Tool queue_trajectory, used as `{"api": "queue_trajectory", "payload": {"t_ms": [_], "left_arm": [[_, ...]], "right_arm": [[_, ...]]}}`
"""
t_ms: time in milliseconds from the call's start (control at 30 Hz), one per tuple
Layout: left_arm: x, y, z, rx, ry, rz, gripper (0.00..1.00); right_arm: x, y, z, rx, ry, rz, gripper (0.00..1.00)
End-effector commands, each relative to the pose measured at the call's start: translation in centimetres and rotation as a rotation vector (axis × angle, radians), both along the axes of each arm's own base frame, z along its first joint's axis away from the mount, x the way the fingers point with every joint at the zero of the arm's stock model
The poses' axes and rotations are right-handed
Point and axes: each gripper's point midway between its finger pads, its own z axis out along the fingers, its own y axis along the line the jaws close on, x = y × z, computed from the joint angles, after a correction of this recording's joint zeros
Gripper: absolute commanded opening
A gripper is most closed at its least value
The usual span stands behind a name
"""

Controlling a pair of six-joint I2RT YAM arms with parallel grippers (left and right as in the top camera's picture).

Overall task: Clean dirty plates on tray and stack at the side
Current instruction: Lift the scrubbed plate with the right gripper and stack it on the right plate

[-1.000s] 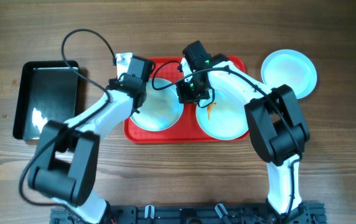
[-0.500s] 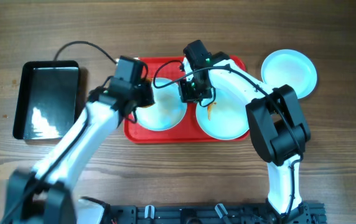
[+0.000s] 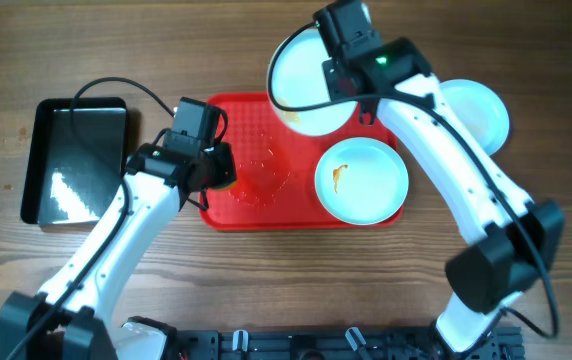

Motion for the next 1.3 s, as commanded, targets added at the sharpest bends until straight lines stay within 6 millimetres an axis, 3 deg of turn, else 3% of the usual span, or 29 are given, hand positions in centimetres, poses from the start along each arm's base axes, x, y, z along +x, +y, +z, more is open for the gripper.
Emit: {"api": "queue_trajectory", "payload": {"t_ms": [0, 100, 367, 433, 567, 633, 700, 767, 800, 933, 1033, 1133, 1267], "left_arm": [[0.1, -0.3, -1.8, -0.024, 0.051, 0.037, 0.04], [0.2, -1.1, -2.7, -0.057, 0.078, 0.020, 0.04], [0.3, -1.3, -2.9, -0.062, 0.082, 0.017, 0.04], [0.3, -1.4, -2.9, -0.065, 0.083, 0.016, 0.04], [0.3, -1.4, -2.9, -0.065, 0.083, 0.016, 0.04], [0.3, -1.4, -2.9, -0.065, 0.083, 0.016, 0.04], [0.1, -1.3, -3.0, -0.063, 0.091, 0.016, 0.04], [-0.4, -1.1, -3.2, -0.055, 0.113, 0.017, 0.04], [-0.6, -1.1, -3.2, -0.052, 0.120, 0.017, 0.04], [-0.6, -1.0, -3.2, -0.052, 0.122, 0.017, 0.04], [-0.6, -1.1, -3.2, -0.052, 0.121, 0.017, 0.04], [-0.5, -1.1, -3.2, -0.054, 0.114, 0.017, 0.04], [-0.2, -1.2, -3.1, -0.058, 0.103, 0.017, 0.04]], "right_arm": [[-0.7, -2.5, 7.2, -0.248, -0.188, -0.014, 0.04], [-1.5, -2.4, 9.0, -0.415, -0.228, 0.009, 0.04], [-3.1, 1.5, 12.4, -0.636, -0.332, 0.093, 0.04], [-3.5, 2.7, 12.5, -0.624, -0.348, 0.115, 0.04], [-3.6, 2.8, 12.4, -0.603, -0.355, 0.108, 0.04], [-3.4, 3.2, 11.6, -0.549, -0.339, 0.127, 0.04], [-2.5, 2.2, 10.1, -0.444, -0.295, 0.112, 0.04], [-1.1, -0.3, 8.4, -0.296, -0.239, 0.053, 0.04], [-0.2, -2.4, 7.3, -0.196, -0.194, 0.004, 0.04], [1.3, -13.6, 3.7, 0.196, -0.056, -0.309, 0.04], [0.2, -21.6, 0.9, 0.399, 0.010, -0.508, 0.04], [-3.6, -30.0, -4.5, 0.499, 0.065, -0.796, 0.04], [-5.7, -31.9, -10.2, 0.583, 0.102, -0.856, 0.04]]}}
